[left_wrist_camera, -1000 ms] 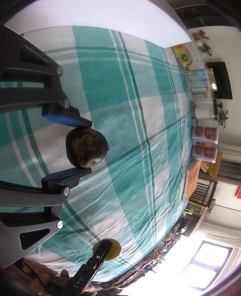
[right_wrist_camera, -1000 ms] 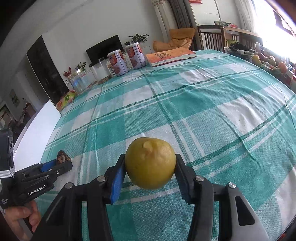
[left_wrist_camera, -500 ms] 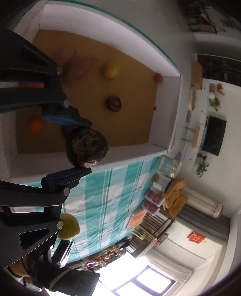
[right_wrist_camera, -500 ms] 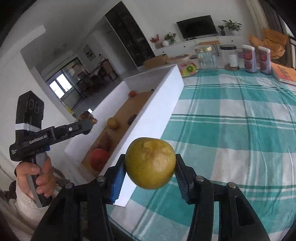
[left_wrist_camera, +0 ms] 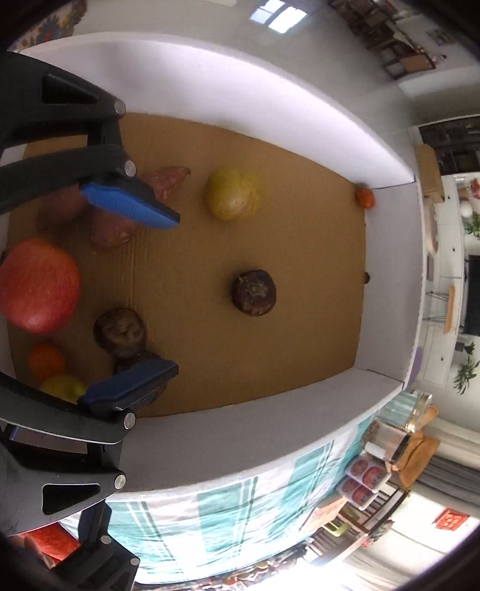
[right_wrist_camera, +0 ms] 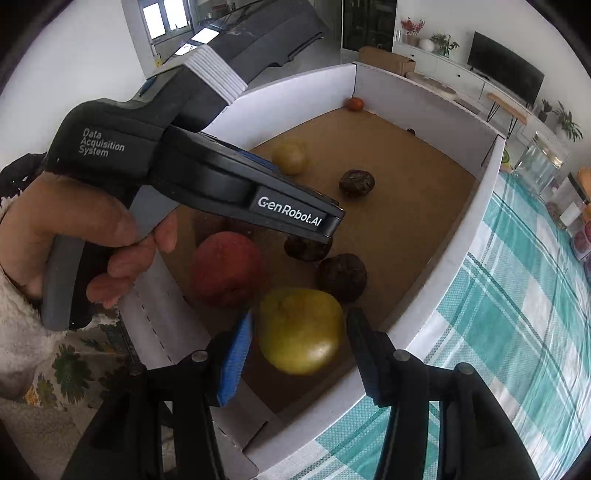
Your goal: Organize fruits
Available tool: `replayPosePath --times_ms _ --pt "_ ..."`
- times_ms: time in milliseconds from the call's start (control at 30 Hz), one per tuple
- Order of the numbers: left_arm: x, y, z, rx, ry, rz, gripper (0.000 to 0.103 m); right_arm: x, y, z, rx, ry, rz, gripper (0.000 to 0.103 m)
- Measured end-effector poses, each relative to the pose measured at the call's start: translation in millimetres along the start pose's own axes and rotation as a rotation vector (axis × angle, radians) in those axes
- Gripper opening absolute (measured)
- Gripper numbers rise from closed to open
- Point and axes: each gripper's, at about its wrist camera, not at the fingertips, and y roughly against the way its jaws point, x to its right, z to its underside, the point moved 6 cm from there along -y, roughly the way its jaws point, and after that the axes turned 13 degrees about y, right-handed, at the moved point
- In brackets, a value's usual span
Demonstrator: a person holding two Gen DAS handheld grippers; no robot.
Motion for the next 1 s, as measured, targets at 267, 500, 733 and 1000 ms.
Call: replayPosePath --times_ms 267,500,733,1000 --pt "4.5 85.7 7.3 0.319 -0.087 -0.11 0.091 38.9 72.6 -7.8 0.161 -0.169 0.025 0.083" --pt "-8.4 115.1 29.0 0.395 0.039 -0.122 0.091 41.6 88.0 10.3 0.176 -0.268 0.062 0.095" --pt "-22.5 120.4 38.9 0.374 0.089 -0.224 0.091 25.6 69.5 17.5 0.113 -0.305 0.066 0.097" --pt "-32.3 115.7 47.6 0.337 0.095 -0.232 0.091 12.7 68.2 10.8 0.09 -0.264 0.12 0.099"
